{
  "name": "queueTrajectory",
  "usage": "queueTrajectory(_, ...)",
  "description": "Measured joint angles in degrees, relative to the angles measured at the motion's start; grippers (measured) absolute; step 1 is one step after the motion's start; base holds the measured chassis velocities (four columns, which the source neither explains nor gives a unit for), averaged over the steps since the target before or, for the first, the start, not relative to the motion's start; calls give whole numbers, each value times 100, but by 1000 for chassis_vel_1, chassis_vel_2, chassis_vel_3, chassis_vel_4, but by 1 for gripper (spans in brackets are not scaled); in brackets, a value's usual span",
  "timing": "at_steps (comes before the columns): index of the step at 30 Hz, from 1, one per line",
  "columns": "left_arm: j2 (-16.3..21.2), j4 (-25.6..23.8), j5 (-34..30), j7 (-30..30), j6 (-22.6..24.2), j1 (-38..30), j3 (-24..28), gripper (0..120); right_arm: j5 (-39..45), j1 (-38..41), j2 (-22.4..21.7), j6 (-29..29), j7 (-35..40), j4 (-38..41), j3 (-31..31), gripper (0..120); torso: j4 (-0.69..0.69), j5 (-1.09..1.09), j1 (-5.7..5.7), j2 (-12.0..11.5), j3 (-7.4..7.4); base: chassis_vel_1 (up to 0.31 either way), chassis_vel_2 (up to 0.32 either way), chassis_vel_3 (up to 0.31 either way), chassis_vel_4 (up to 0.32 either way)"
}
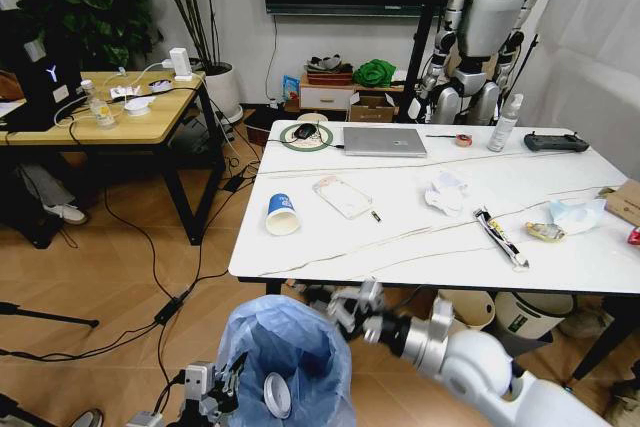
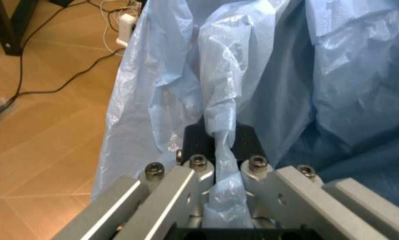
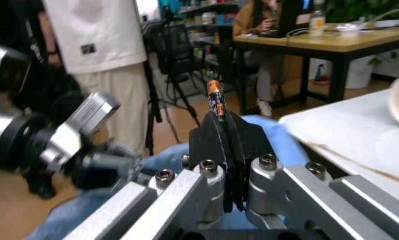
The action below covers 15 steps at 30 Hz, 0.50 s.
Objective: Pick up the trash bin and place the trash from the table into it.
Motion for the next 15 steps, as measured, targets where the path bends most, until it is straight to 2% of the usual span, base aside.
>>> queueTrajectory(3, -40, -5, 24, 2, 0, 8, 21, 0, -276, -69, -5, 260, -154, -90, -54, 0, 0, 0, 0, 0, 0, 0, 0, 0, 0)
queueTrajectory(5, -49, -4, 35, 2, 0, 8, 24, 0, -367, -119, -32, 345, -209, -97, -19, 8, -1, 0, 0, 0, 0, 0, 0, 0, 0)
queueTrajectory(6, -49, -3, 35, 2, 0, 8, 24, 0, -376, -128, -37, 352, -209, -95, -5, 8, 0, 0, 0, 0, 0, 0, 0, 0, 0)
queueTrajectory(7, -49, 6, 36, 2, 0, 6, 23, 0, -382, -163, -55, 373, -210, -62, 62, 15, -1, 0, 0, 0, 0, 0, 0, 0, 0)
queueTrajectory(8, -49, 6, 36, 2, 0, 6, 23, 0, -382, -163, -55, 373, -210, -62, 62, 15, -1, 0, 0, 0, 0, 0, 0, 0, 0)
queueTrajectory(11, -50, 27, 35, 2, 2, 2, 16, 0, -318, -206, -57, 437, -179, 30, 191, 26, -1, -1, 1, 0, 0, 0, 0, 0, 0)
queueTrajectory(12, -54, 46, 34, 1, 3, 2, 16, 0, -239, -216, -27, 475, -129, 89, 278, 33, -1, -1, 1, 0, 0, 0, 0, 0, 0)
queueTrajectory(13, -54, 46, 34, 1, 3, 2, 16, 0, -239, -216, -27, 475, -129, 89, 278, 33, -1, -1, 1, 0, 0, 0, 0, 0, 0)
queueTrajectory(15, -43, 71, 34, -1, 4, 18, 18, 0, -13, -99, 129, 434, 145, 151, 477, 45, -2, -3, 0, 0, 0, 0, 0, 0, 0)
